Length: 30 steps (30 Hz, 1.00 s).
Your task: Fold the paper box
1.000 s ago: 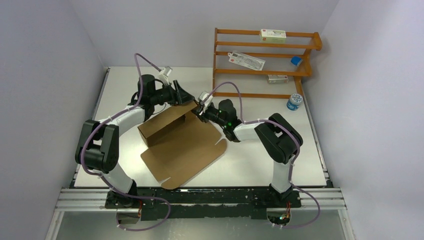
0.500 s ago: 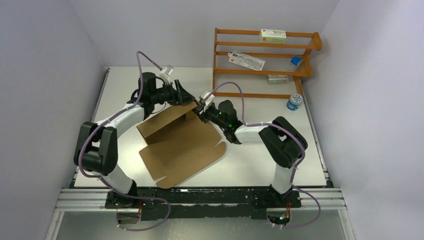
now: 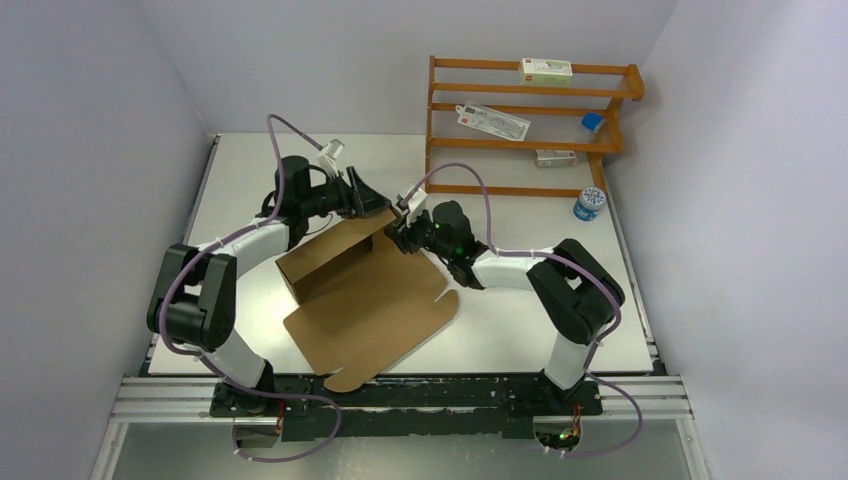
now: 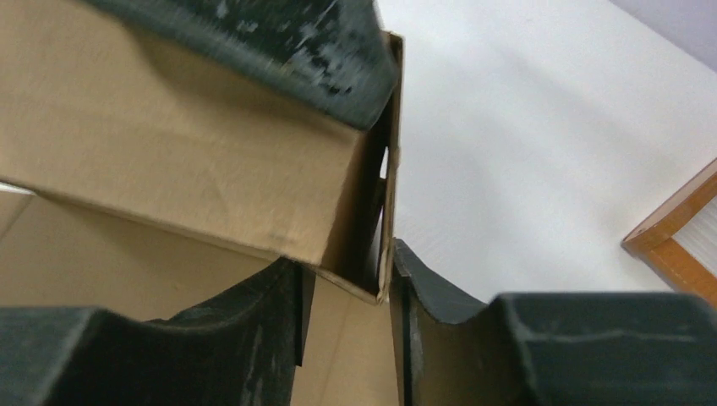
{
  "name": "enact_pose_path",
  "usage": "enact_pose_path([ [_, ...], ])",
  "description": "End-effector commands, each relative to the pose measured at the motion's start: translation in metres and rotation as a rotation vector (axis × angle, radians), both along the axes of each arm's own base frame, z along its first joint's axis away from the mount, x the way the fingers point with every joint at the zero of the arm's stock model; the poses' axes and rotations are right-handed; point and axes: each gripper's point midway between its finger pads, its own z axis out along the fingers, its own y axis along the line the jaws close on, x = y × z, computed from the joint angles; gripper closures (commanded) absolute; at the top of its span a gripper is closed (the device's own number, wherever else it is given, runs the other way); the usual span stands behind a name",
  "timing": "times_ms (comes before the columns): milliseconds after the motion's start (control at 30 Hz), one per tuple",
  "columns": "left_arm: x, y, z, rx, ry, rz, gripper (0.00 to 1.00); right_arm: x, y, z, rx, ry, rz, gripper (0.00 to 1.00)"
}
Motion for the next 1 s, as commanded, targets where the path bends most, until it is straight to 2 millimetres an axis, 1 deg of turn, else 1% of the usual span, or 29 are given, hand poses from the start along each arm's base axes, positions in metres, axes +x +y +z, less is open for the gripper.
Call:
enact_pose_path([
  [0, -0.019, -0.011, -0.016, -0.005, 0.078, -0.078, 0.28, -0.004, 0.008, 0.034, 0.111, -0.191, 0.077, 0.55],
  [33, -0.017, -0.009, -0.017, 0.012, 0.077, -0.07, 0.28, -0.005, 0.008, 0.035, 0.126, -0.216, 0.086, 0.54],
  [133, -0.014, -0.005, -0.017, 0.057, 0.064, -0.044, 0.27, -0.008, 0.013, 0.04, 0.165, -0.25, 0.138, 0.53],
  [267, -0.008, -0.001, -0.024, 0.093, 0.069, -0.027, 0.27, -0.006, 0.024, 0.042, 0.157, -0.29, 0.192, 0.5],
  [333, -0.005, 0.001, -0.028, 0.101, 0.076, -0.02, 0.27, -0.005, 0.026, 0.033, 0.121, -0.293, 0.211, 0.47],
  [433, -0.003, 0.002, -0.032, 0.11, 0.08, -0.018, 0.27, -0.001, 0.021, 0.012, 0.061, -0.286, 0.211, 0.41],
  [500, -0.001, 0.002, -0.034, 0.11, 0.084, -0.023, 0.27, 0.0, 0.018, 0.003, 0.047, -0.292, 0.21, 0.39],
  [567, 0.0, 0.002, -0.037, 0.111, 0.089, -0.029, 0.27, 0.002, 0.016, -0.001, 0.054, -0.305, 0.209, 0.38],
  [700, 0.002, 0.004, -0.042, 0.114, 0.095, -0.034, 0.27, 0.006, 0.022, -0.002, 0.07, -0.328, 0.225, 0.38],
  [767, 0.004, 0.008, -0.043, 0.119, 0.094, -0.026, 0.27, 0.009, 0.025, -0.002, 0.075, -0.335, 0.231, 0.39],
  [900, 0.01, 0.017, -0.041, 0.117, 0.09, -0.006, 0.27, 0.015, 0.029, -0.004, 0.069, -0.332, 0.232, 0.44],
  [967, 0.011, 0.018, -0.04, 0.114, 0.089, -0.004, 0.27, 0.016, 0.03, -0.004, 0.072, -0.329, 0.231, 0.46],
])
